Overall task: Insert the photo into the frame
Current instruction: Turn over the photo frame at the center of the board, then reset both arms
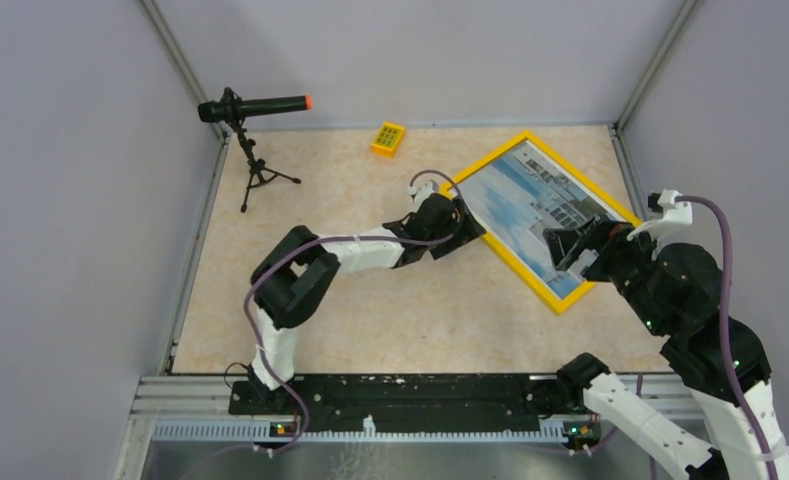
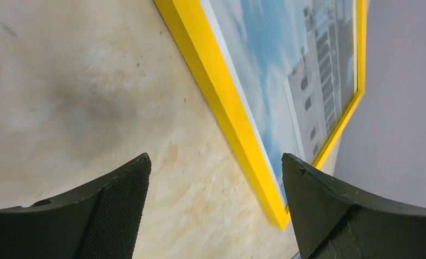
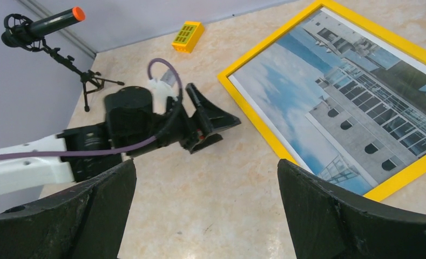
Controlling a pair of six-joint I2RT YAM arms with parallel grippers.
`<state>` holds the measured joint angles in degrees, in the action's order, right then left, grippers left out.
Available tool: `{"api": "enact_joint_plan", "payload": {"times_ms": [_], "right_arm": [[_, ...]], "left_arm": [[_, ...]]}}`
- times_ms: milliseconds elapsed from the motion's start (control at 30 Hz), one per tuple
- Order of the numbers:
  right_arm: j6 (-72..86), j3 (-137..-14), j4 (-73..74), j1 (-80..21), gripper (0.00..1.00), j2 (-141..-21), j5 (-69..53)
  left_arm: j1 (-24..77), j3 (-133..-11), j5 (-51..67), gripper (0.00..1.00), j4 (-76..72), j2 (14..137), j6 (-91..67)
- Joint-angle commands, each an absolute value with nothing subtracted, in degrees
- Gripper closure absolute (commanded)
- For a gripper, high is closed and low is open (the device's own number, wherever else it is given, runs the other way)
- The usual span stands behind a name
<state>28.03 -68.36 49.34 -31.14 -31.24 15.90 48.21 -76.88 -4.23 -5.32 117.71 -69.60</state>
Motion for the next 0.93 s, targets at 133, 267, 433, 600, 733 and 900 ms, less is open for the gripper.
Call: {"api": "enact_joint_plan", "payload": {"times_ms": [133, 267, 433, 600, 733, 900], "right_arm": [[21.6, -73.2, 46.7, -31.5, 0.01, -29.7, 15.9], [19.4, -73.4, 42.4, -31.5, 0.01, -26.6, 14.9], [16.8, -75.8, 42.3, -31.5, 0.01, -27.2, 15.3], [16.6, -77.1, 43.6, -31.5, 0.01, -27.5, 17.6], [17.6, -76.6, 42.7, -31.5, 0.01, -26.4, 18.3], [19.4, -76.3, 43.1, -31.5, 0.01, -26.8, 19.5]], "left_arm": [[48.3, -67.1, -5.8, 0.03, -2.3, 84.0, -38.0], [48.3, -67.0, -6.4, 0.01, 5.1, 68.4, -25.8], [48.3, -67.1, -7.3, 0.01, 10.9, 49.1, -14.5], [48.3, -71.6, -10.3, 0.01, 18.8, 37.9, -10.0], [48.3, -73.2, -13.0, 0.01, 21.4, 33.6, -7.8], [48.3, -74.8, -14.7, 0.01, 23.5, 31.5, -5.9]]}}
